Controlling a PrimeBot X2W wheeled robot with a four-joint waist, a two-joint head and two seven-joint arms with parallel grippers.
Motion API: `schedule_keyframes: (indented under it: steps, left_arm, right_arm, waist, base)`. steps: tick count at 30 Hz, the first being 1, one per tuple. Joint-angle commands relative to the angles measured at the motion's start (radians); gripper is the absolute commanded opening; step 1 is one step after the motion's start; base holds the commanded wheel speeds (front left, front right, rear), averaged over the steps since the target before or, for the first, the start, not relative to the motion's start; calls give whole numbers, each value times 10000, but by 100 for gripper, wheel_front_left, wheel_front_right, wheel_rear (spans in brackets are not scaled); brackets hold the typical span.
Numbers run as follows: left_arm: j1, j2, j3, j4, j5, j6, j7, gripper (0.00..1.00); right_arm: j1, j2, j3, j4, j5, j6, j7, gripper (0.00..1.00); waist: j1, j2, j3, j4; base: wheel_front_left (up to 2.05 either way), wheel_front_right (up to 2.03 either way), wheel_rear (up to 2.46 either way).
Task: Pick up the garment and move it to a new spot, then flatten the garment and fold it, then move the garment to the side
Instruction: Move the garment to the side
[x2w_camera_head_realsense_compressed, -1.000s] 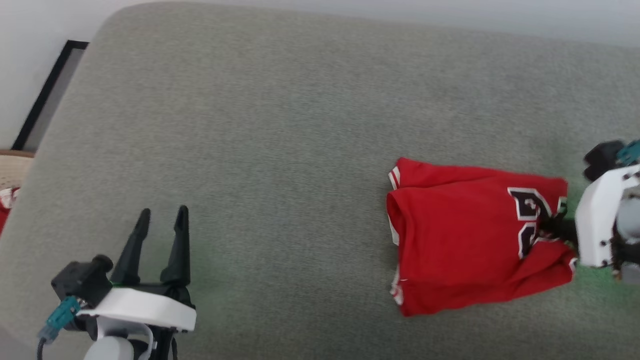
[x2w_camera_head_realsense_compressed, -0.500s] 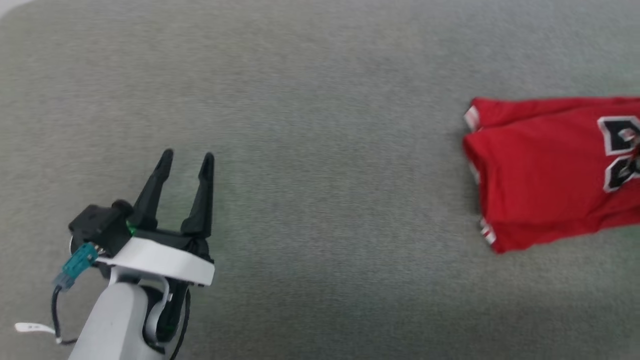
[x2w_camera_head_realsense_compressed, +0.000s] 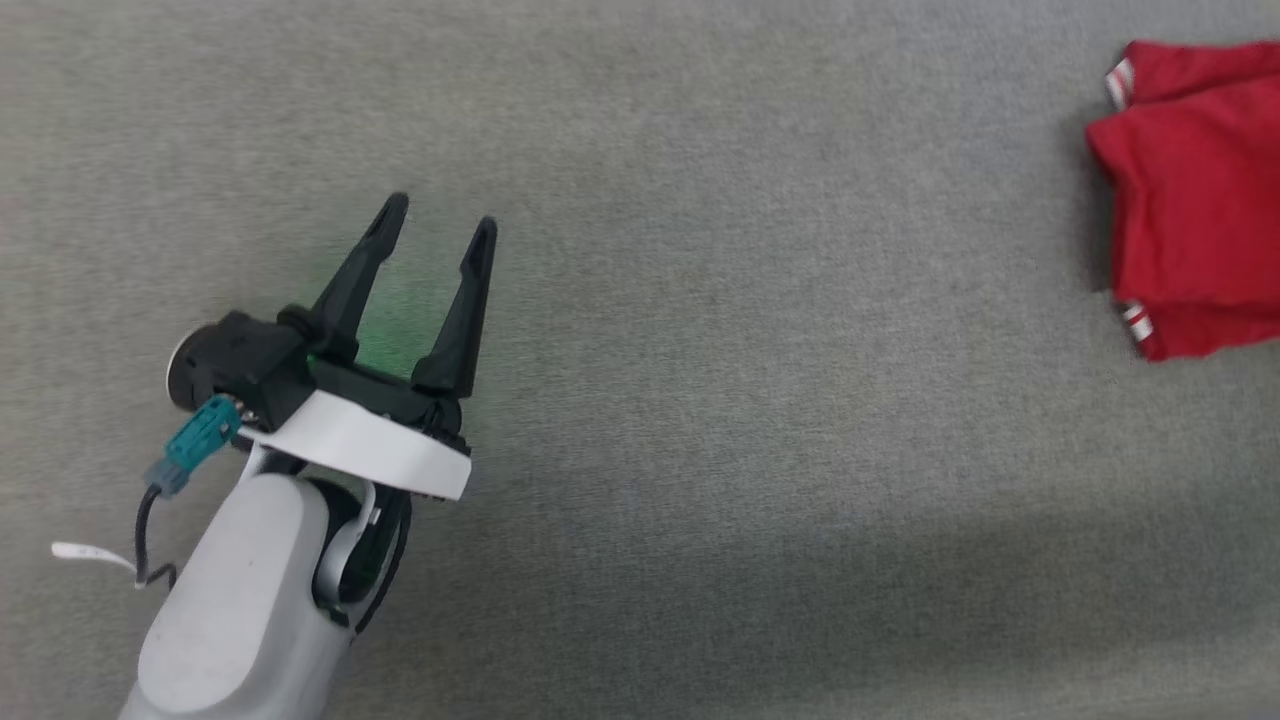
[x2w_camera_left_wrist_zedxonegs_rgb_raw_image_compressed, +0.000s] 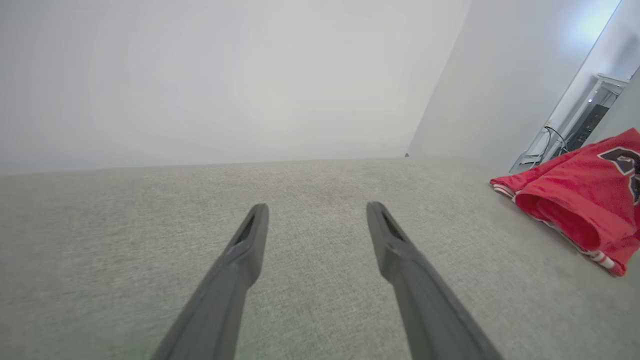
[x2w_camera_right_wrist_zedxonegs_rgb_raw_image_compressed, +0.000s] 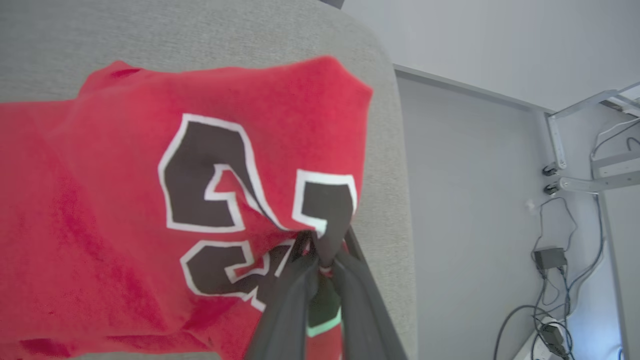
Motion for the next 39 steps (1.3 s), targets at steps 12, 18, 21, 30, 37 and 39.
schedule_keyframes:
  steps: [12,18,21,30,37,39]
  left_arm:
    - [-967,243,-687,137,-208,-31,-48,100]
    - [-1176,325,-761,152,-347,-31,-50,100]
    - [-1212,322,-765,170,-382,-31,-50,100]
    - [-933,312,-398,25,-378,-31,-50,100]
    - [-517,325,62,-146,-401,-32,-48,100]
    - [-361,298,232,-188,-333,-32,-48,100]
  right_arm:
    - [-1242,81,420,1841,-2352,-46,-1861,0]
    - [-1737,529,457,3102,-3574,-46,-2610,0]
    - [-1900,921,300,3770,-4008,-37,-3013,0]
    - [-2463,1643,-29,4993,-4280,-32,-3501,100]
    - [-2707,1693,79,4755,-3692,-34,-3825,100]
    - [-2675,1770,81,4562,-3392,-32,-3965,100]
  waist:
    - [0,0,871,-314]
    - [0,0,1097,-150]
    - [0,0,1157,-48]
    - [0,0,988,58]
    - [0,0,492,15]
    - [0,0,294,39]
  base:
    - [0,0,0]
    - [0,0,0]
    - [0,0,0]
    - [0,0,0]
    - [0,0,0]
    - [0,0,0]
